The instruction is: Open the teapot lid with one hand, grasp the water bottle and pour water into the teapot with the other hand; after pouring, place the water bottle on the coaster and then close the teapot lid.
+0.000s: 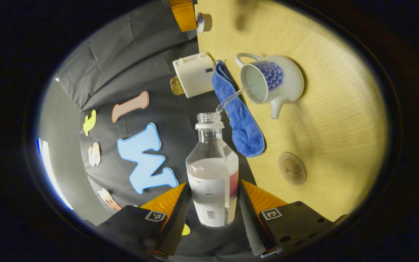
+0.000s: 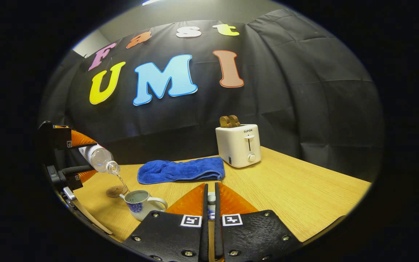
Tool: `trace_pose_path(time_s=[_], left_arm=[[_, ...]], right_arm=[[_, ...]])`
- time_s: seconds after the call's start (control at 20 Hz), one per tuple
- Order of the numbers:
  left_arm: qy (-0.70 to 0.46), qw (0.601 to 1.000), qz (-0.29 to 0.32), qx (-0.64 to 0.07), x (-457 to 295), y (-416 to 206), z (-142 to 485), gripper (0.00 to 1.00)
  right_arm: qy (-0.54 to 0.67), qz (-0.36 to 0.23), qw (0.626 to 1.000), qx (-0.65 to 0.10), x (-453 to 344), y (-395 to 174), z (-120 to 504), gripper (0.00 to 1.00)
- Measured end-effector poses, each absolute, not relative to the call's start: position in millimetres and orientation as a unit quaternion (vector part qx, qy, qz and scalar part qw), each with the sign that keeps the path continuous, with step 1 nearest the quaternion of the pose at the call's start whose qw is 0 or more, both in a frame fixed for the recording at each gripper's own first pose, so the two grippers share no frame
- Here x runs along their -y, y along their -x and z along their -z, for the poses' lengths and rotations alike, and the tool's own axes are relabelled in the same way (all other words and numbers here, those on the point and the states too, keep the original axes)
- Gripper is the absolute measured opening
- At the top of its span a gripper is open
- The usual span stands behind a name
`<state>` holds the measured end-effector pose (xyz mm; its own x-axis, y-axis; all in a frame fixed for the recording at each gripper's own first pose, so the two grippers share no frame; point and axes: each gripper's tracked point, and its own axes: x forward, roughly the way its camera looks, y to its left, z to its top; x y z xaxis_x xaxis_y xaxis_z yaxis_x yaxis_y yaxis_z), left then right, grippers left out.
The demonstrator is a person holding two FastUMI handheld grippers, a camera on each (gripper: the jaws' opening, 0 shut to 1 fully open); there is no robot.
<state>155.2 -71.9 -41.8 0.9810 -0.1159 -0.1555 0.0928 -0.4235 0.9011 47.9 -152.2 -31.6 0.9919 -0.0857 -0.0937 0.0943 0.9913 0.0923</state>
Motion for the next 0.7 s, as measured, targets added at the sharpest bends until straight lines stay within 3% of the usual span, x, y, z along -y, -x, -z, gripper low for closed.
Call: trace_pose_path(time_s=[0.7], left_arm=[[-0.855, 0.510, 0.096, 0.015, 71.2, -155.1, 34.4, 0.87]], right_arm=[[-0.051, 0.043, 0.997, -0.046, 151.4, -48.2, 32.5, 0.06]])
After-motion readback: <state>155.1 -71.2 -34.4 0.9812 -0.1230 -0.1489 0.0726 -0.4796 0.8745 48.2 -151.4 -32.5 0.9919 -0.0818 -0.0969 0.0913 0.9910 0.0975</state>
